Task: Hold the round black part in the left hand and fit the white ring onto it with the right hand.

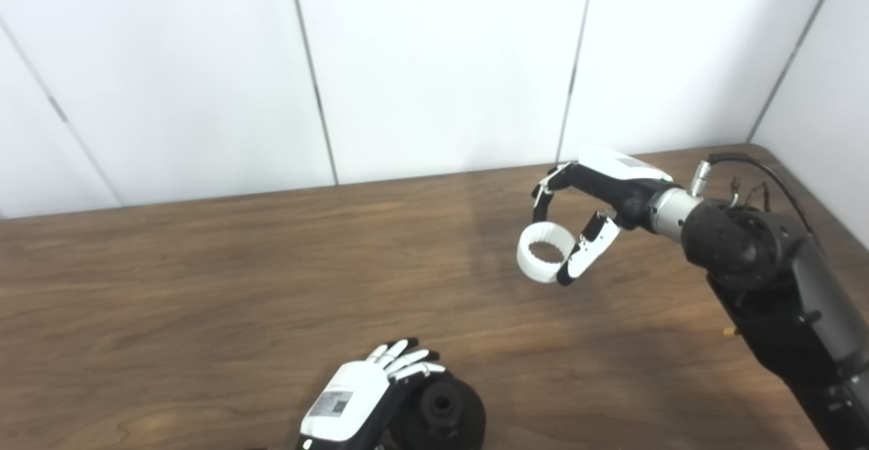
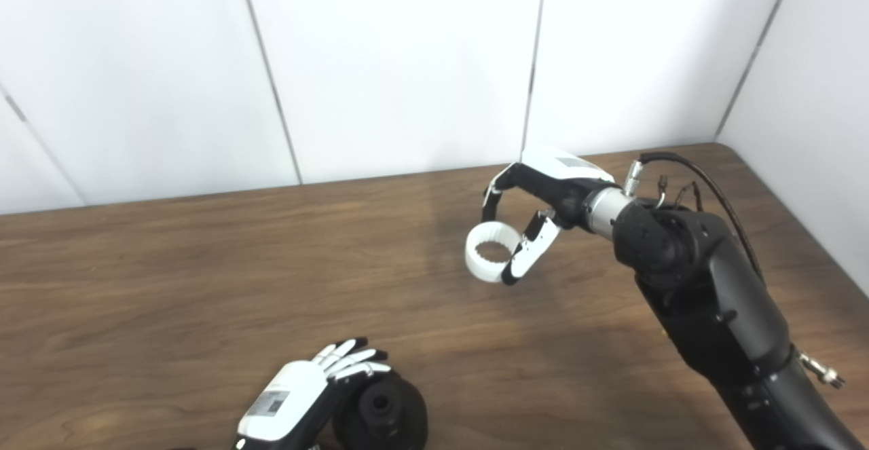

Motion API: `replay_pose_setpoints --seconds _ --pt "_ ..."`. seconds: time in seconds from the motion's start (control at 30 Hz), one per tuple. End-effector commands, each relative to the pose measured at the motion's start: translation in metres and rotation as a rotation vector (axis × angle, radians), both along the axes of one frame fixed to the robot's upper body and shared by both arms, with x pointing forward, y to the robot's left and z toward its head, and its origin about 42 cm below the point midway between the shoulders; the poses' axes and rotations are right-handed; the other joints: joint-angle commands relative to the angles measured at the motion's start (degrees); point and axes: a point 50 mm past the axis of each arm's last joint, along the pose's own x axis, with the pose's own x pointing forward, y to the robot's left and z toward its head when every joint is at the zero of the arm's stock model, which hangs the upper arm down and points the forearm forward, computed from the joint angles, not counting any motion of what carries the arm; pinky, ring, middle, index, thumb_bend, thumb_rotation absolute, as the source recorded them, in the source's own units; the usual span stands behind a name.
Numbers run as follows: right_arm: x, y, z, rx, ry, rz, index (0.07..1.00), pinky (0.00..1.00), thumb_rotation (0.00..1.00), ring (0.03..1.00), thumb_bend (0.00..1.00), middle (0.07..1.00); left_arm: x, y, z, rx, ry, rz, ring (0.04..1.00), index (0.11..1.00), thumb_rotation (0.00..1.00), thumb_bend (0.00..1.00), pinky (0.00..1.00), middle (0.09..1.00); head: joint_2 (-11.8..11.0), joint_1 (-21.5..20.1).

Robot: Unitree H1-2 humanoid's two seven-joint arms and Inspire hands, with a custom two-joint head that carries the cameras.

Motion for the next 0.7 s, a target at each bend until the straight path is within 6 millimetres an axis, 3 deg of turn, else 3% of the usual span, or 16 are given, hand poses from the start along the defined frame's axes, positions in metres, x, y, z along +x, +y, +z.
replay_pose_setpoints --seconds 0.0,0.23,0.67 --pt "-0.003 0.009 0.022 -0.013 -0.064 0.030 0.481 0.91 0.13 0.937 0.52 0.821 -0.011 -0.001 -0.019 0.095 0.100 -0.020 0.968 0.490 0.07 0.52 0.97 0.884 0.63 0.40" --pt "-0.023 0.038 0.023 -0.014 -0.044 0.117 0.482 0.95 0.14 0.955 0.53 0.842 -0.009 -0.005 -0.016 0.100 0.103 -0.017 0.969 0.490 0.07 0.52 0.98 0.889 2.74 1.45" --pt "-0.040 0.057 0.016 0.018 -0.025 0.226 0.481 1.00 0.14 0.965 0.53 0.845 -0.004 -0.008 -0.011 0.110 0.106 -0.022 0.970 0.491 0.07 0.52 0.98 0.892 5.85 3.10"
